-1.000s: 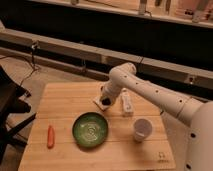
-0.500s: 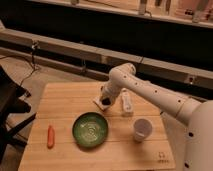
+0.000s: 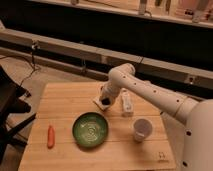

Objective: Place the eraser on the white sponge

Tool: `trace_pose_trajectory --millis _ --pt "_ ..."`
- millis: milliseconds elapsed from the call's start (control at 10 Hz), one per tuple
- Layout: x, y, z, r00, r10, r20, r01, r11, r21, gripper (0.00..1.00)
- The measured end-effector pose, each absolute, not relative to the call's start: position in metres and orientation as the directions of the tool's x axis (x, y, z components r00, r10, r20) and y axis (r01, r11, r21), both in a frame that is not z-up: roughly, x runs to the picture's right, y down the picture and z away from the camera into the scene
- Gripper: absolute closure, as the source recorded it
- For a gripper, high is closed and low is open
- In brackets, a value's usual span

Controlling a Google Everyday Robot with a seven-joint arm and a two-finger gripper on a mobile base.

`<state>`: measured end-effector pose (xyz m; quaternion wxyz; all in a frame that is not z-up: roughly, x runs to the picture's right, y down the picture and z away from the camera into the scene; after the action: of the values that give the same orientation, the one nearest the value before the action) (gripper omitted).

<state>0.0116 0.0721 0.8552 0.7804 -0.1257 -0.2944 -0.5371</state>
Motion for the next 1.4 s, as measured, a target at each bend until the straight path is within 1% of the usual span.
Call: trace_pose_trajectory --millis 1400 --pt "0.011 0.074 0.870 0.266 -0.759 0.594 0.908 0.404 0.110 0.96"
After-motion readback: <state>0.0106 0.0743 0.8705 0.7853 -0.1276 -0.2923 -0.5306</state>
